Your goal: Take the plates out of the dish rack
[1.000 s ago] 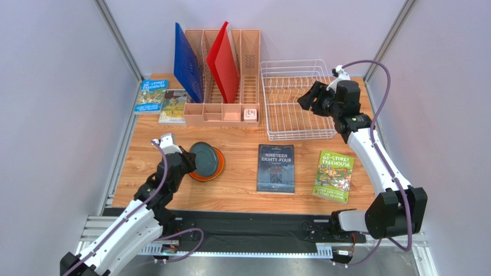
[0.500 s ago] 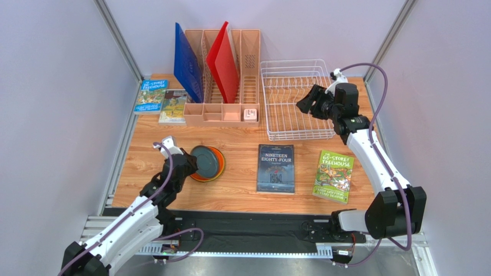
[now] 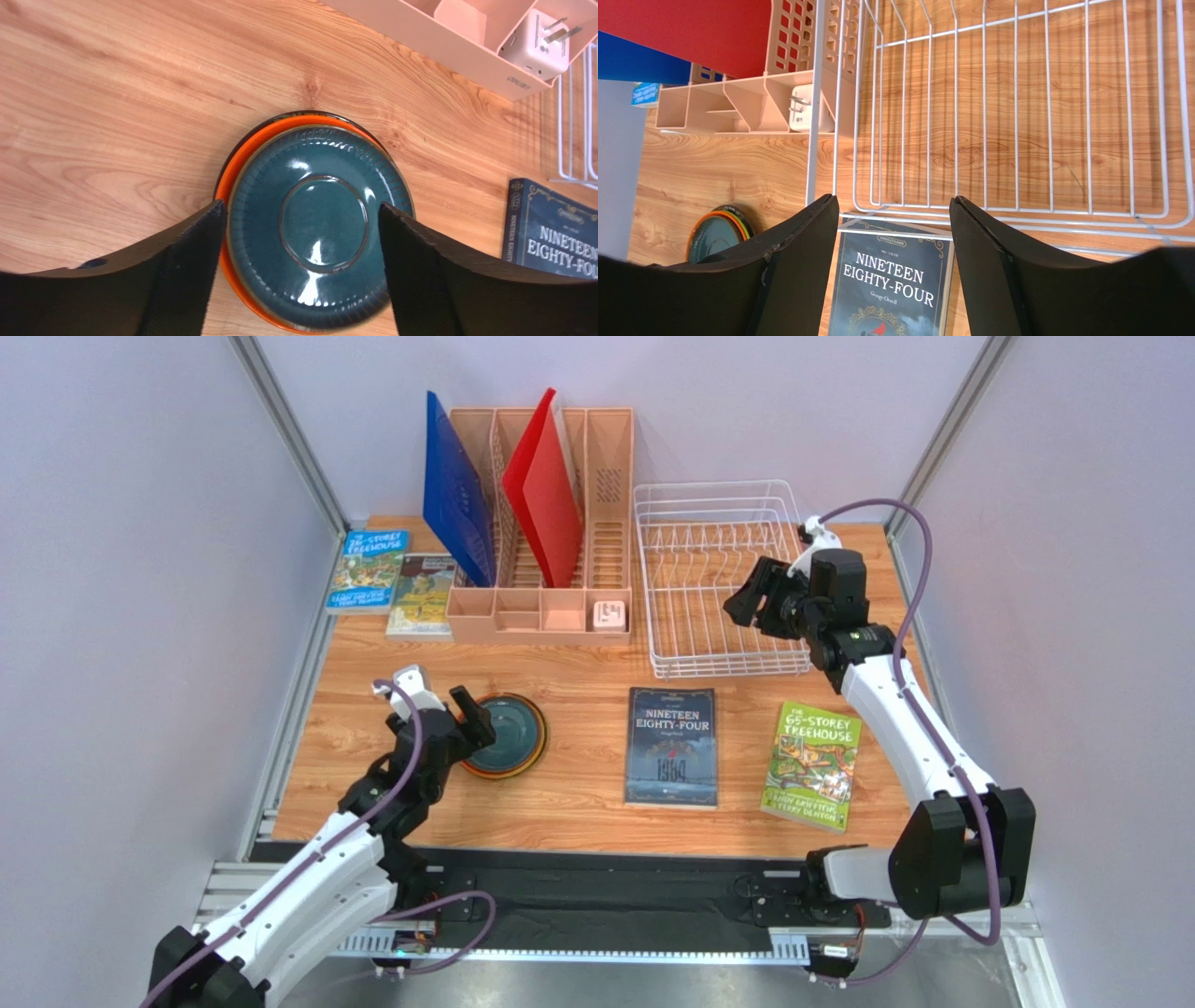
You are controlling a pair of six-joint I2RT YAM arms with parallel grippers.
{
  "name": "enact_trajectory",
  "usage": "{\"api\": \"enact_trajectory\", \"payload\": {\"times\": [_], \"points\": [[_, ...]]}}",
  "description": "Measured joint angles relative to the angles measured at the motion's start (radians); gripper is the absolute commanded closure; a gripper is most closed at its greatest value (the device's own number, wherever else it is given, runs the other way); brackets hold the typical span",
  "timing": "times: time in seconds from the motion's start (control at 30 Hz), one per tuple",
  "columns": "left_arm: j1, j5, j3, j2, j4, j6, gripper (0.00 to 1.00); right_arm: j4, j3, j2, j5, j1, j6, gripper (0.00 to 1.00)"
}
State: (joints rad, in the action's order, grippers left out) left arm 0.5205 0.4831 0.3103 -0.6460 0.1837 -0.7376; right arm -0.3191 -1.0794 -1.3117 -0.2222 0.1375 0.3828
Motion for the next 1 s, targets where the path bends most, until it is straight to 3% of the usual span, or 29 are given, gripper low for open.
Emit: {"api": "enact_trajectory", "payload": {"times": [0.13, 0.6, 1.0], "points": [[0.000, 0.000, 0.062, 0.004, 0.041, 0.021, 0.00, -0.015, 0.003, 0.002, 0.027, 0.000, -0.018, 0.33], [0.000, -0.097, 0.475, -0.065, 0.126, 0.248, 0.00, -0.049, 0.019, 0.212, 0.199, -0.001, -0.111, 0.32], [0.000, -0.195, 0.571, -0.117, 0.172, 0.389, 0.00, -0.043, 0.082, 0.349, 0.314, -0.001, -0.168, 0.31]]}}
